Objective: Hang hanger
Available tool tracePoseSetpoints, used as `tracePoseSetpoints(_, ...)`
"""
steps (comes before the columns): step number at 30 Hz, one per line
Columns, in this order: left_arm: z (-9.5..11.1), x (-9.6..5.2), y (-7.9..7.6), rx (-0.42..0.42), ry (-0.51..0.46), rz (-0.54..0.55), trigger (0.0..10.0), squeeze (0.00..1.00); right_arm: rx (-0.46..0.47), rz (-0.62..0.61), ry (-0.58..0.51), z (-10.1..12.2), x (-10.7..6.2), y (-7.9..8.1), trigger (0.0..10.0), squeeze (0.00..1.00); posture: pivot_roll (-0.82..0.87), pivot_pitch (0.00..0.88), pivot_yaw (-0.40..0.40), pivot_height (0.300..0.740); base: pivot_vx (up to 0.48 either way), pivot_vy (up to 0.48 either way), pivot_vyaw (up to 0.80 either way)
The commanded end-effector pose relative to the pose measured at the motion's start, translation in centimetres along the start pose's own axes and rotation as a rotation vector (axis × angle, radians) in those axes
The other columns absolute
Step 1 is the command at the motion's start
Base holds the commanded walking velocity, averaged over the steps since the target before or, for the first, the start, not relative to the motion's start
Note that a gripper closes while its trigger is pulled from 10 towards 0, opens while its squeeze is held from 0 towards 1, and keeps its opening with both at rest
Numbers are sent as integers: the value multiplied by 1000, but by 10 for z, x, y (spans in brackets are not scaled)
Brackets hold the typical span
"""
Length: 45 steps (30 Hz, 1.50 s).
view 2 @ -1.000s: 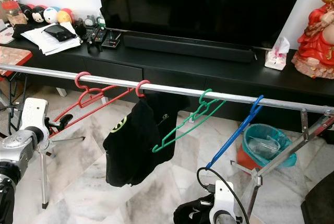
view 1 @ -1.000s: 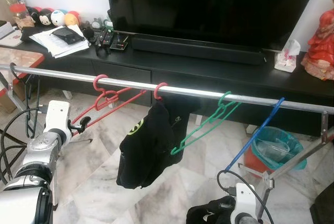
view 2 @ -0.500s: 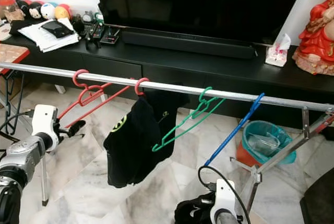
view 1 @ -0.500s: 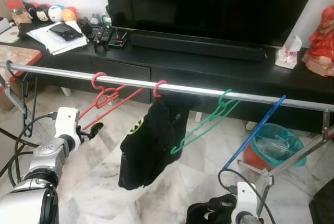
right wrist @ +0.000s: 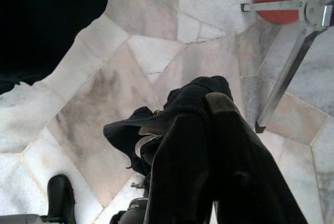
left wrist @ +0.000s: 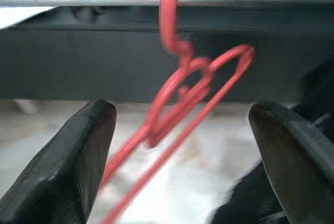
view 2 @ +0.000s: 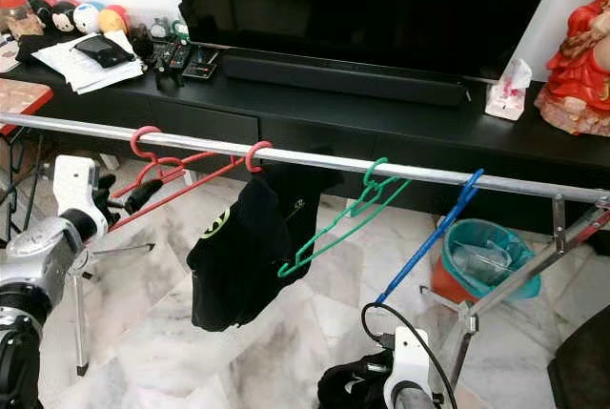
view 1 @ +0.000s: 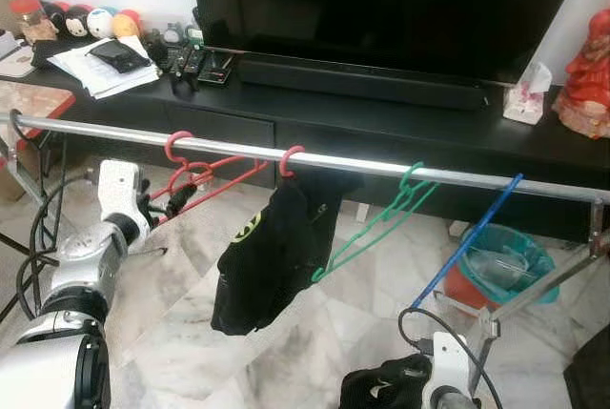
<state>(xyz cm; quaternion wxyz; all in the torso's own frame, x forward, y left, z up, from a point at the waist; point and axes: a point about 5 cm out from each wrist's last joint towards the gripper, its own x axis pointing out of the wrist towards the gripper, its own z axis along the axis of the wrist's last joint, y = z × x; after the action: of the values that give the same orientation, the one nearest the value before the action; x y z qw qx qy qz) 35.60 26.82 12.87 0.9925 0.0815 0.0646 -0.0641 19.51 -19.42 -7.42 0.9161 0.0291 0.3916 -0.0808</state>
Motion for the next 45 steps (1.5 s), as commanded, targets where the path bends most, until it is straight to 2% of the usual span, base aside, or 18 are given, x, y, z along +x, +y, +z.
tracePoseSetpoints(1,-11,-5,9,46,61,99,10000,0,-4,-1,7,-2,0,-1,10000,0,72,23,-43,736,0,0,0)
tracePoseSetpoints(6,-25,-11,12,37,114,160,10000,0,-4,1,5,-1,0,-1,10000,0,64,27,-46,736,0,0,0)
tracePoseSetpoints(9,-40,-18,14,20,173,201,10000,0,-4,0,4,0,0,-1,10000,0,62,30,-47,736,0,0,0)
tracePoseSetpoints(10,-43,-19,14,-9,178,204,10000,0,-2,-1,3,0,0,-2,10000,0,61,30,-48,736,0,0,0)
tracePoseSetpoints(20,-62,-31,19,-44,242,260,10000,0,-6,2,2,0,0,-2,10000,0,58,33,-54,736,0,0,0)
tracePoseSetpoints(24,-66,-32,16,-85,248,234,10000,0,-8,4,1,0,0,-3,10000,0,61,35,-58,736,0,0,0)
tracePoseSetpoints(28,-67,-29,7,-148,248,150,10000,0,-12,5,2,1,0,-3,10000,0,60,35,-60,736,0,0,0)
tracePoseSetpoints(36,-60,-25,4,-199,204,76,10000,0,-10,0,1,1,0,-4,10000,0,59,33,-60,736,0,0,0)
tracePoseSetpoints(41,-42,-18,4,-201,112,-3,10000,0,-11,1,-1,1,0,-4,10000,0,61,36,-62,736,0,0,0)
tracePoseSetpoints(43,-24,-12,2,-216,29,-54,10000,0,-12,1,-3,1,0,-4,10000,0,64,36,-62,736,0,0,0)
tracePoseSetpoints(45,-15,-9,1,-208,-13,-73,10000,0,-14,1,-3,1,0,-4,10000,0,66,37,-63,736,0,0,0)
